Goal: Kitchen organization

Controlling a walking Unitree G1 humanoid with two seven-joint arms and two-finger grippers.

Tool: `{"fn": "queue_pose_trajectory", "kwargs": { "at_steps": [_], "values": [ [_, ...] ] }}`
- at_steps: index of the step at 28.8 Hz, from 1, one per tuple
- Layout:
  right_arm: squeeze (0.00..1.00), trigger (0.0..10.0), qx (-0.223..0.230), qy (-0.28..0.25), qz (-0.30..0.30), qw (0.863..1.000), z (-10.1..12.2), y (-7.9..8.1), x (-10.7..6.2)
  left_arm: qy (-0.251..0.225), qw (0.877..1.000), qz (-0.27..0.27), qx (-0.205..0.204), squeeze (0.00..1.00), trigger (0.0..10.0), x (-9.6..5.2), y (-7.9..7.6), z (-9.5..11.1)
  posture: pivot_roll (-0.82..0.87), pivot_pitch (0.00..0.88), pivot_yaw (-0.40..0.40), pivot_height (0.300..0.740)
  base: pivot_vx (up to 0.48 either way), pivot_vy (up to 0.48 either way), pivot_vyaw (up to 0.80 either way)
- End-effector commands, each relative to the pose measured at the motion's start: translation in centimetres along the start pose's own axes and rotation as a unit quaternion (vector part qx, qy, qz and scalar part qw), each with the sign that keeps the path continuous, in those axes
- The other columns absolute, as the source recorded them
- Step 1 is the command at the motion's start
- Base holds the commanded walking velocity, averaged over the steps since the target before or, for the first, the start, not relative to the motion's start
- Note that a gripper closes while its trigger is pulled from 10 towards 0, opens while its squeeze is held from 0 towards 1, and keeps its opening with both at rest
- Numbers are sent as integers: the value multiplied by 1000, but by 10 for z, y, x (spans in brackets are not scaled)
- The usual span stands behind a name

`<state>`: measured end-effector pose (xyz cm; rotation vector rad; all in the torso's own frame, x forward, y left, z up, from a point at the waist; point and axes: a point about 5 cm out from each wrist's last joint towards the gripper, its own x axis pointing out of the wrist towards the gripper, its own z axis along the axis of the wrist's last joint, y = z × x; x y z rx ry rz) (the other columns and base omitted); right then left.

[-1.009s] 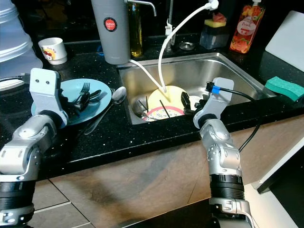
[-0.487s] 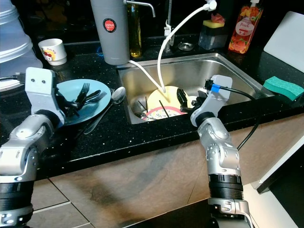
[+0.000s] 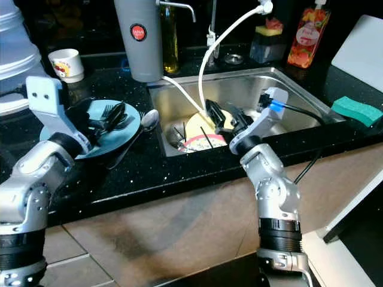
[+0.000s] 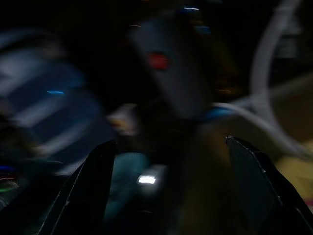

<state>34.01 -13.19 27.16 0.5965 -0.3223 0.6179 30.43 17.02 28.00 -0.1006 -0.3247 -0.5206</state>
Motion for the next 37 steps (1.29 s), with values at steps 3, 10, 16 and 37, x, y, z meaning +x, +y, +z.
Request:
{"fn": "queue_pose_trajectory", "kwargs": {
  "at_steps": [3,10,16,37],
  "values": [
    [0,10000,51,27,112,992,0,20,-10,32,988,-143,-54,0,10000,-11,-33,-9,54,83,-9,740,0,0,0],
    [0,10000,92,161,251,950,-18,31,-54,183,923,-330,-77,0,10000,-53,-74,-41,47,72,-10,740,0,0,0],
    [0,10000,94,286,225,927,-41,11,-94,352,856,-374,-61,0,10000,-95,-81,-74,48,69,-11,740,0,0,0],
    [0,10000,-22,565,-224,794,-199,-82,-231,589,801,81,-66,0,10000,-191,-58,-263,46,86,-7,740,0,0,0]
  ]
}}
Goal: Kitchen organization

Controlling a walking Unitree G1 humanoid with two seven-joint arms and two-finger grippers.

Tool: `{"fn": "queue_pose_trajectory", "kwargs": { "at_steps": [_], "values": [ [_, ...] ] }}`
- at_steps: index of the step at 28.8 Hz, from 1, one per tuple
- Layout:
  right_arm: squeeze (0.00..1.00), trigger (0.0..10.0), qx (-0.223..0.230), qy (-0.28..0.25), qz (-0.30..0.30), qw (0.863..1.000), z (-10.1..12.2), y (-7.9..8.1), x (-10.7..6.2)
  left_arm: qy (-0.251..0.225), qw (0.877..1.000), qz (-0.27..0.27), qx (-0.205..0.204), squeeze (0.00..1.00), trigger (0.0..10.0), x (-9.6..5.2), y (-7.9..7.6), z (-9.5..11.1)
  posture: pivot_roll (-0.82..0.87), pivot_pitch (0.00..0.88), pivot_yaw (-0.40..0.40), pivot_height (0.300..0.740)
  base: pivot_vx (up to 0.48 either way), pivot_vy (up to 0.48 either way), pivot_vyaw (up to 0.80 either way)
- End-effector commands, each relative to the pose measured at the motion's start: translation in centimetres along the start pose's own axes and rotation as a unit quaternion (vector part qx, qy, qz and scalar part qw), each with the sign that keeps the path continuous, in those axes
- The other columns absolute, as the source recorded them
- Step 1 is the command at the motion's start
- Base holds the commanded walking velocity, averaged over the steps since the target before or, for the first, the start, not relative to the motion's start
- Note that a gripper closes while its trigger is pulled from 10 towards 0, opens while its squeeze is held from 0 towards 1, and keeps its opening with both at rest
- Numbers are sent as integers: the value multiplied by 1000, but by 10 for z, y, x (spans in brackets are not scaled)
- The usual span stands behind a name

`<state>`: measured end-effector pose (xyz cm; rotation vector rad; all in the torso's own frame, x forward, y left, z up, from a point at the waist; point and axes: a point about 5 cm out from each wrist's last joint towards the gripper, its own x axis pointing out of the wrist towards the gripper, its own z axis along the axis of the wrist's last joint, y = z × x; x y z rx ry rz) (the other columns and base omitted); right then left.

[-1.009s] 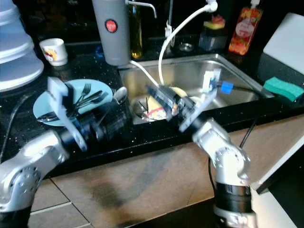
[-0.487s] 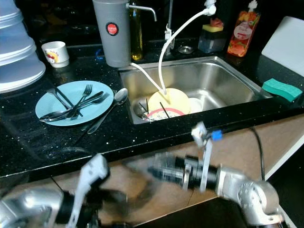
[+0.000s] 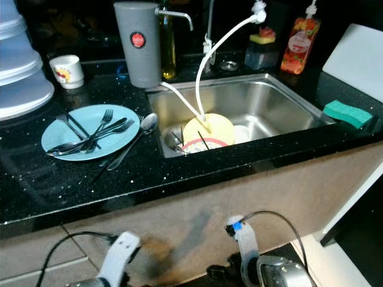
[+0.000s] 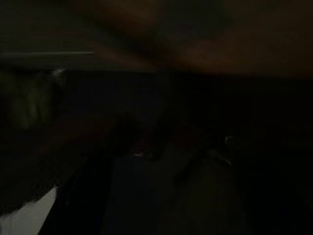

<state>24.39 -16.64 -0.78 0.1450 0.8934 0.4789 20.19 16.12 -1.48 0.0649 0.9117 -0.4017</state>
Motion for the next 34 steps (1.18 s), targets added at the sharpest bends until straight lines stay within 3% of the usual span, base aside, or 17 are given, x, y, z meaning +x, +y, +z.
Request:
{"fn": "queue_pose_trajectory", "kwargs": {
  "at_steps": [1,2,6,8,12,20,26,34],
  "values": [
    [0,10000,22,8,-28,999,-18,-2,5,18,1000,23,-11,0,10000,6,1,-18,46,86,-7,740,0,0,0],
    [0,10000,56,17,-50,997,-36,-1,12,36,998,49,-30,0,10000,12,3,-33,46,86,-7,740,0,0,0],
    [0,10000,85,26,-77,993,-50,0,18,50,995,71,-47,0,10000,17,4,-46,50,90,-5,740,0,0,0],
    [0,10000,121,32,-107,986,-64,1,21,55,993,82,-69,0,10000,19,2,-58,49,93,-3,740,0,0,0],
    [0,10000,118,36,-123,985,-73,4,26,45,994,80,-66,0,10000,23,0,-66,48,97,-2,740,0,0,0],
    [0,10000,109,-4,-155,982,-69,-1,27,-52,987,113,-103,0,10000,25,13,-44,53,101,-8,740,0,0,0],
    [0,10000,102,-22,-166,981,-65,-4,27,-57,989,113,-80,0,10000,26,15,-43,51,101,-6,740,0,0,0],
    [0,10000,121,-36,-167,978,-63,-3,28,-70,988,105,-86,0,10000,28,13,-42,52,99,-5,740,0,0,0]
  ]
}}
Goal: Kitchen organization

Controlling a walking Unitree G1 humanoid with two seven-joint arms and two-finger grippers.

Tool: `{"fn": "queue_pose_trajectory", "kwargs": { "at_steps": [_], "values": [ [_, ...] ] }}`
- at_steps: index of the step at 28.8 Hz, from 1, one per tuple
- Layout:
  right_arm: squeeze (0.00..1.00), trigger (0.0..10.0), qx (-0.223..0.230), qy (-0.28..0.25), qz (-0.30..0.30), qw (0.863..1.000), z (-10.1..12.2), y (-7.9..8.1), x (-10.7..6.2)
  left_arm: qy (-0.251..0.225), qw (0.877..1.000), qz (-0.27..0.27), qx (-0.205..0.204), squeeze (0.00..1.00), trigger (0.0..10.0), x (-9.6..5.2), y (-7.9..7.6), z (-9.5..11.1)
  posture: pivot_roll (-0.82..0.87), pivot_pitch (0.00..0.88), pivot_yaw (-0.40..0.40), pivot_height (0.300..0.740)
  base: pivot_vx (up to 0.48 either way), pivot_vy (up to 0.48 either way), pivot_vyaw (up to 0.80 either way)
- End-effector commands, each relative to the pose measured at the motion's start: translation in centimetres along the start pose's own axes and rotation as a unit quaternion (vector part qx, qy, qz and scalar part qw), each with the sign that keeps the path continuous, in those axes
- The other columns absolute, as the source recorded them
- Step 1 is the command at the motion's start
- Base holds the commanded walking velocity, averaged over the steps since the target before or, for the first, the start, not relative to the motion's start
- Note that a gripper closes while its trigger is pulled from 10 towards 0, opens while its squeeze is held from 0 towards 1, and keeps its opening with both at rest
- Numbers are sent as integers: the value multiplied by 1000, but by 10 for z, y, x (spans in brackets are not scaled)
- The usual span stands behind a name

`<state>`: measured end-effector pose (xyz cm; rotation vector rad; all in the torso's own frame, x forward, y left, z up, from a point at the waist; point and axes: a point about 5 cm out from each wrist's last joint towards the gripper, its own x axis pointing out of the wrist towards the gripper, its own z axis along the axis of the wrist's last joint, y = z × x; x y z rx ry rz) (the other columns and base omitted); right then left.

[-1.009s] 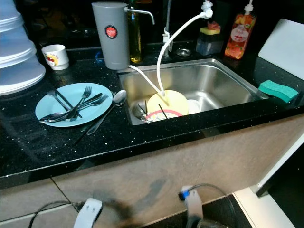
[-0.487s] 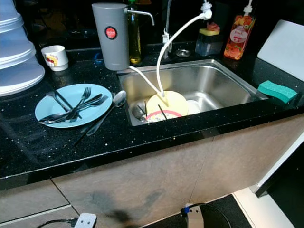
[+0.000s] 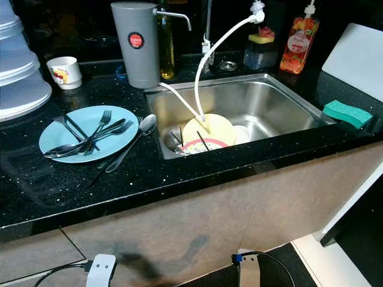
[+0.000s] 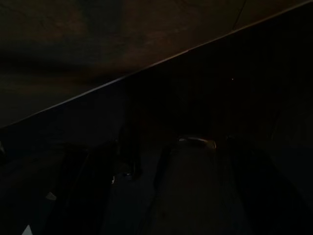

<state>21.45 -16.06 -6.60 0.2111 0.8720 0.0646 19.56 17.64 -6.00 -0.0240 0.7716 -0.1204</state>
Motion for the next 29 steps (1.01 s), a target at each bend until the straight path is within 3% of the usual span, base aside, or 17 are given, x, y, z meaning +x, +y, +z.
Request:
{"fn": "queue_pose_trajectory", "kwargs": {
  "at_steps": [1,15,29],
  "values": [
    [0,10000,11,3,-4,1000,-5,-1,0,8,1000,-5,2,0,10000,0,-3,-6,52,99,-5,740,0,0,0],
    [0,10000,14,1,-3,1000,-5,0,0,9,1000,-14,1,0,10000,2,-5,-8,51,98,-2,740,0,0,0],
    [0,10000,15,0,-1,1000,-4,1,1,9,1000,-19,-3,0,10000,4,-8,-7,52,96,-4,740,-324,0,0]
  ]
}}
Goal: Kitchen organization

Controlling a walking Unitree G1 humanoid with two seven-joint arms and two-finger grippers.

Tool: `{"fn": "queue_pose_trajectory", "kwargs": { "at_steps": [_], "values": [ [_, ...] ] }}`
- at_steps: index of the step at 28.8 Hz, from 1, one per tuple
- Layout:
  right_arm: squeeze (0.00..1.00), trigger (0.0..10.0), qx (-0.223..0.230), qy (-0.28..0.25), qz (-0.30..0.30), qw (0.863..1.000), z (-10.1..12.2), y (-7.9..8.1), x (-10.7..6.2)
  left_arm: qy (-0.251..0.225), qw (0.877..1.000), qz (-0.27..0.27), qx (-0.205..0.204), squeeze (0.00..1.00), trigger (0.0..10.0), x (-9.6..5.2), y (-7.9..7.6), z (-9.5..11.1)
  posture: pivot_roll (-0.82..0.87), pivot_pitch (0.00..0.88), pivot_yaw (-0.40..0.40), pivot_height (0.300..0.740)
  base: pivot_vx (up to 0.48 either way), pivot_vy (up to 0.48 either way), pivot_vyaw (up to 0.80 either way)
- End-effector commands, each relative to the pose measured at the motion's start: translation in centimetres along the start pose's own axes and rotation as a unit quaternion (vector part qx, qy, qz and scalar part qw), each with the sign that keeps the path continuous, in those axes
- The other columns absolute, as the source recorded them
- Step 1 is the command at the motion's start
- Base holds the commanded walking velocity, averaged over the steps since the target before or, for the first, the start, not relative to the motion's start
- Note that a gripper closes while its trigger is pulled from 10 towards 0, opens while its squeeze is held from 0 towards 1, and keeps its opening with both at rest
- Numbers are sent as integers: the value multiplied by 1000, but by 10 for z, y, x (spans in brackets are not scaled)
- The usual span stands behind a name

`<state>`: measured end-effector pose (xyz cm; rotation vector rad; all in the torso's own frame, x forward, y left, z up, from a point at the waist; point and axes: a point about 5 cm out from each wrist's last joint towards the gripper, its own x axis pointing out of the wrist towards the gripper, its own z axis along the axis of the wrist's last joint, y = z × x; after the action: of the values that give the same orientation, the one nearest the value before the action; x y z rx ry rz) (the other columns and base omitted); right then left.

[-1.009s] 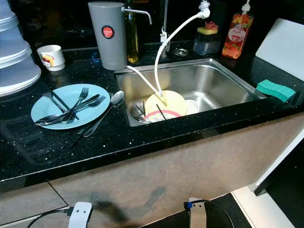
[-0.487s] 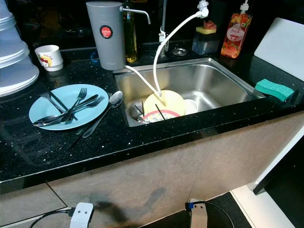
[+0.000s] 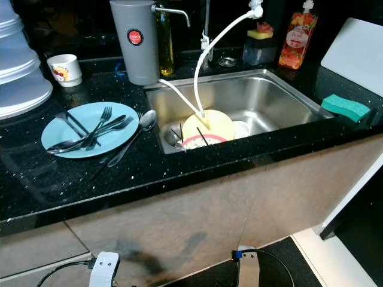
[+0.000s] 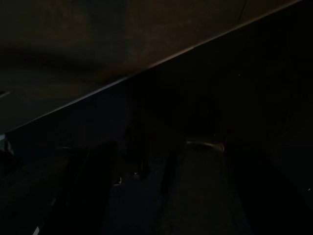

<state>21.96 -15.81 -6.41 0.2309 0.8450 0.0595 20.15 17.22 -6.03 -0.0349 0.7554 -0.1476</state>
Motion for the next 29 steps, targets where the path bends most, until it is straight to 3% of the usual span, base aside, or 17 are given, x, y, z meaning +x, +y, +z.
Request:
{"fn": "queue_pose_trajectory", "kwargs": {
  "at_steps": [1,12,29],
  "values": [
    [0,10000,6,13,-4,1000,-9,-2,-1,17,1000,-5,-4,0,10000,-1,-4,-11,52,96,-4,740,-360,0,0],
    [0,10000,3,15,-3,1000,-9,-2,-1,21,1000,-3,-7,0,10000,-1,-4,-12,50,93,-9,740,-340,0,0],
    [0,10000,-24,21,14,999,-6,0,0,32,999,31,-30,0,10000,0,3,-14,46,78,-15,740,0,0,0]
  ]
}}
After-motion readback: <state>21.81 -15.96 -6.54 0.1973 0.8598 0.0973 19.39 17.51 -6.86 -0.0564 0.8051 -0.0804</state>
